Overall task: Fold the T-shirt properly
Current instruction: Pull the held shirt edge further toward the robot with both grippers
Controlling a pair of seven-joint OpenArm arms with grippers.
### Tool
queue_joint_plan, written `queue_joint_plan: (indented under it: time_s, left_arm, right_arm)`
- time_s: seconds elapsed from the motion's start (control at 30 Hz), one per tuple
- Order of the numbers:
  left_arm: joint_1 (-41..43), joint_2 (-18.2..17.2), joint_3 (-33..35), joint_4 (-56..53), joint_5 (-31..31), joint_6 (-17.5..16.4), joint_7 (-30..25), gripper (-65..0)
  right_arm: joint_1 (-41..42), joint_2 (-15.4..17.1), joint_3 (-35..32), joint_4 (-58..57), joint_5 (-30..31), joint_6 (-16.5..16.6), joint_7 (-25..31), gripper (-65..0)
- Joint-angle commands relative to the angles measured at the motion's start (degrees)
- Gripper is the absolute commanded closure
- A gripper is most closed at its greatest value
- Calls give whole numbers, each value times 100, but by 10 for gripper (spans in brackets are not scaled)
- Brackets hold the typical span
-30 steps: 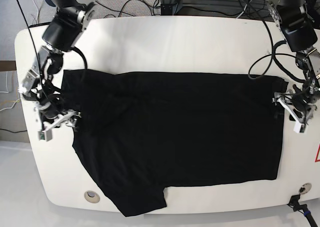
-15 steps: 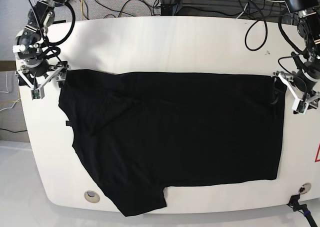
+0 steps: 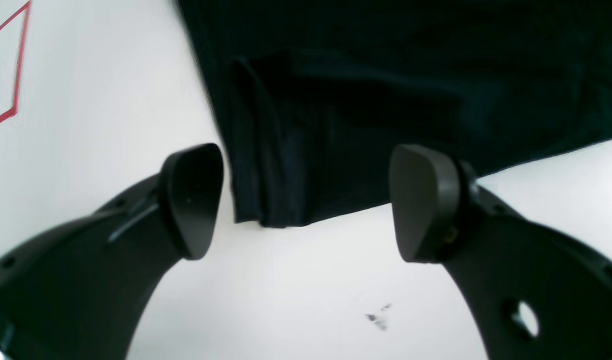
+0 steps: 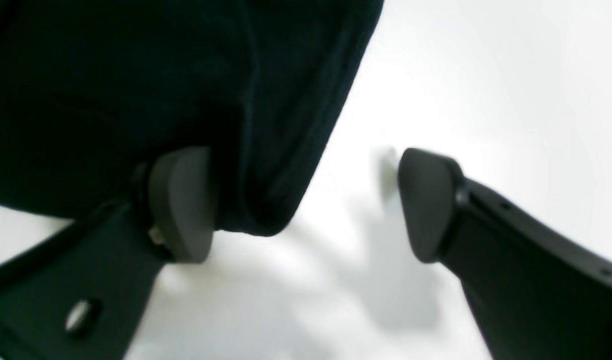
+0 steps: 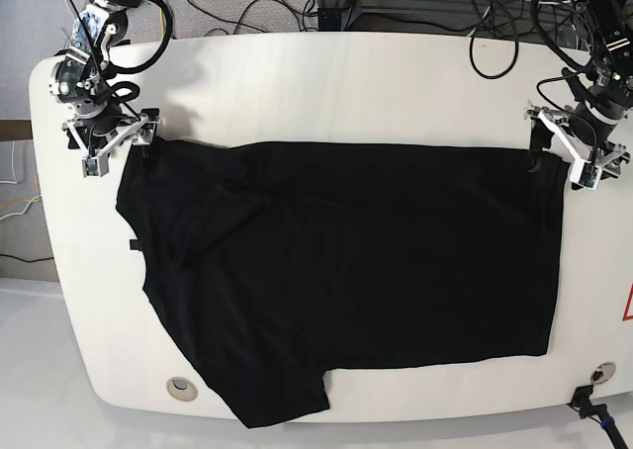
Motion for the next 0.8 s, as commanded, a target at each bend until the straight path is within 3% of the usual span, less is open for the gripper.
queue_joint_plan:
  time_s: [0.0,0.13,0.27,0.77]
  left_arm:
    - [-70,-61,-31,29,324,-1,-142,-492]
    - [-412,-52,4,-463,429,-1,-142,-492]
    - [-790,-88,-5,-1237,429,-1,-142,-492]
    - [-1283,-96,268,-2582,429,-1,-142,-490]
  right_arm:
    - [54,72,1,-183,61,-4,73,-382]
    - [54,45,1,-262,61,295,73,-172]
    - [19,45,1,-262,61,304,73,-28]
    - [10,37,10,-244,61,313,73,-9]
